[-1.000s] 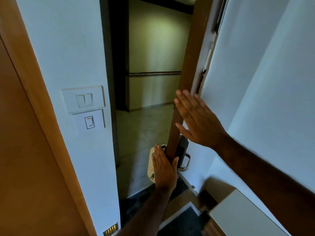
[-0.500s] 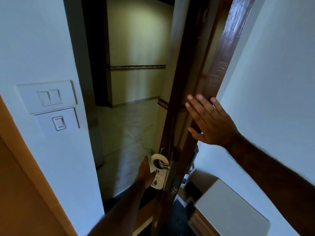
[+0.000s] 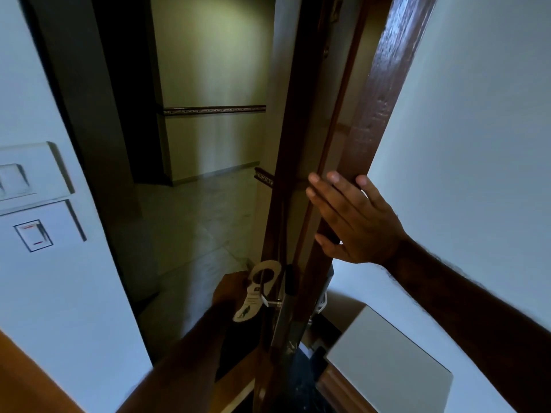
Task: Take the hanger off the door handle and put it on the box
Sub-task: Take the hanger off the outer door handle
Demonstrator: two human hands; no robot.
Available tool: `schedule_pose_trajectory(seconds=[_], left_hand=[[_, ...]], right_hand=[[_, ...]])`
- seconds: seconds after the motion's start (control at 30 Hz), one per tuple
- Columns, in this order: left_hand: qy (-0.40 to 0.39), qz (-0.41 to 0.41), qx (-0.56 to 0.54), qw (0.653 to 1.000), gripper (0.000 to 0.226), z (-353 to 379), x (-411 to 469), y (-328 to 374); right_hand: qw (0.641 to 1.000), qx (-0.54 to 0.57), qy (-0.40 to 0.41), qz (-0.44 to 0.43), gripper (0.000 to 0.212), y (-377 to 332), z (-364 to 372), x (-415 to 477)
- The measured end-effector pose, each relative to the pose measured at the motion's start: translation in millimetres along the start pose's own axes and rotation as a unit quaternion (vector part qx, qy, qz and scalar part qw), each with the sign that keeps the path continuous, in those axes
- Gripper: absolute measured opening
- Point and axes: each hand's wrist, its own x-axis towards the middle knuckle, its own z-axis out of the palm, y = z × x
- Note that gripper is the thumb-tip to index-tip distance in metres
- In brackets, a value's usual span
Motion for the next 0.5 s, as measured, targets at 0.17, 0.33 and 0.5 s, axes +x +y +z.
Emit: schedule_pose_trajectory(seconds=[0.17,0.33,0.5], left_hand=[[0.004,0.004,0.092,0.996,0.029,-4.4,30.7,28.2],[0.014,0.017,0.121,0.992,0.029,-11.3,48.4,46.4],[0.026,0.004,0.139,0.990,0.025,-22.4,52.1,48.8]], right_hand=[[1.000,0.008,0.007,-0.001,0.082,-1.5,2.6,1.4],[1.000,0.024,0.011,0.005,0.081,-2.3,3.0,2.1],[0.999,0.035,0.012,0.004,0.080,-4.8,2.9,4.0]])
